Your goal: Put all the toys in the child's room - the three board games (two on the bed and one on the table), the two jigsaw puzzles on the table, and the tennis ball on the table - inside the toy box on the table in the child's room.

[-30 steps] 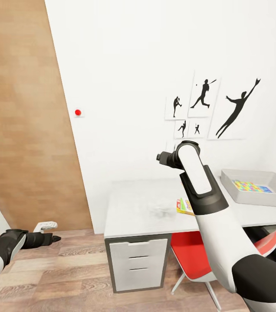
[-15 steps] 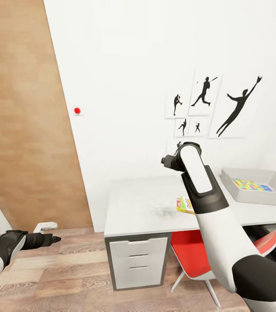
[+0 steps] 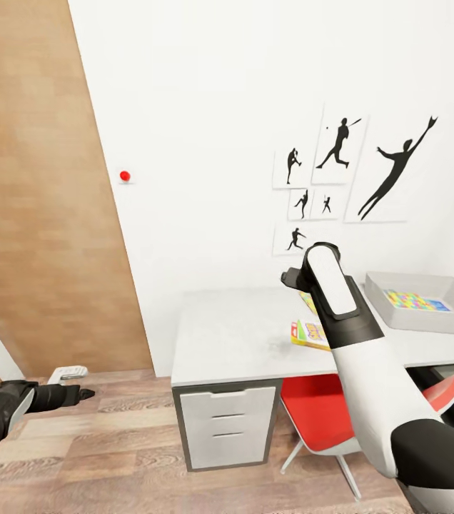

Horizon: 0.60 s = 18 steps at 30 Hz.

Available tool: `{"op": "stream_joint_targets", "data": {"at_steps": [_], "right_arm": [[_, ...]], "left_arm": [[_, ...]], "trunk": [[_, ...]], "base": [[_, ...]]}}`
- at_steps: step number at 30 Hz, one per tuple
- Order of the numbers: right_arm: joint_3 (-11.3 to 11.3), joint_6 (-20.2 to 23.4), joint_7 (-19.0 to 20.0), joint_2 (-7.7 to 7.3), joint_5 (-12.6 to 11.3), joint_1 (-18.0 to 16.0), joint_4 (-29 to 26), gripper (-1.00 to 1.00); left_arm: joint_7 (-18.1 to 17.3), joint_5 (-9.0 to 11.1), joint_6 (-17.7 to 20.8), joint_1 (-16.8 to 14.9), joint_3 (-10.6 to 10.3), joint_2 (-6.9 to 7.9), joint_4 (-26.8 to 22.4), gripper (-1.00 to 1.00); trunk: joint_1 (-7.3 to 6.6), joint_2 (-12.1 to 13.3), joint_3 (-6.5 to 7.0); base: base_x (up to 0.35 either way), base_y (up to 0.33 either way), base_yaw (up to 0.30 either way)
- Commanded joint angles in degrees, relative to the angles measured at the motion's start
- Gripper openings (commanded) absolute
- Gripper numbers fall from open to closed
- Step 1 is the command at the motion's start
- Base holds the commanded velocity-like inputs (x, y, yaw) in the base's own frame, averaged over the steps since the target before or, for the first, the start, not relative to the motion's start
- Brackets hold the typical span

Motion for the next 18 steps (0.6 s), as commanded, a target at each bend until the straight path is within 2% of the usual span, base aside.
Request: {"op": "stream_joint_targets", "data": {"at_steps": [1,5,7,9,11,15,17,18], "right_arm": [[0.0,0.6,-0.6,-0.2,-0.5,-0.1,0.3,1.0],[-0.1,0.6,-0.6,-0.86,-0.5,-0.2,0.6,1.0],[-0.1,0.6,-0.6,-1.57,-0.5,-0.2,0.7,1.0],[-0.3,0.6,-0.6,-2.36,-0.6,-0.2,0.8,1.0],[-0.3,0.6,-0.6,-2.59,-0.6,-0.2,0.8,1.0],[-0.3,0.5,-0.6,-2.89,-0.6,-0.2,0.8,1.0],[-0.4,0.5,-0.6,-2.96,-0.5,-0.2,0.8,1.0],[-0.4,0.5,-0.6,-2.97,-0.5,-0.2,0.8,1.0]], "left_arm": [[-0.6,-0.3,0.4,0.0,0.6,0.34,-0.1,1.0],[-2.7,0.9,1.1,0.0,2.0,1.35,-0.1,1.0],[-5.1,1.7,2.3,-0.1,3.7,1.87,-0.1,1.0],[-9.2,2.2,5.6,0.0,6.0,2.64,-0.1,1.0],[-11.4,2.3,7.6,0.0,6.9,3.09,-0.1,1.0],[-19.3,2.5,12.2,-0.1,9.2,4.73,-0.1,1.0],[-25.9,2.6,14.3,-0.1,10.8,5.37,-0.2,1.0],[-27.7,2.6,14.8,-0.1,11.1,5.46,-0.2,1.0]], "trunk": [[0.04,-0.1,-0.23],[0.04,-0.1,-0.61],[0.04,-0.1,-0.8],[0.04,-0.1,-0.99],[0.04,-0.1,-1.18],[0.04,-0.1,-1.55],[0.04,-0.1,-1.74],[0.04,-0.1,-1.84]], "base": [[0.0,0.0,0.0],[0.0,0.0,0.0],[0.0,0.0,0.0],[0.0,0.0,0.0],[0.0,0.0,0.0],[0.0,0.0,0.0],[0.0,0.0,0.0],[0.0,0.0,0.0]]}}
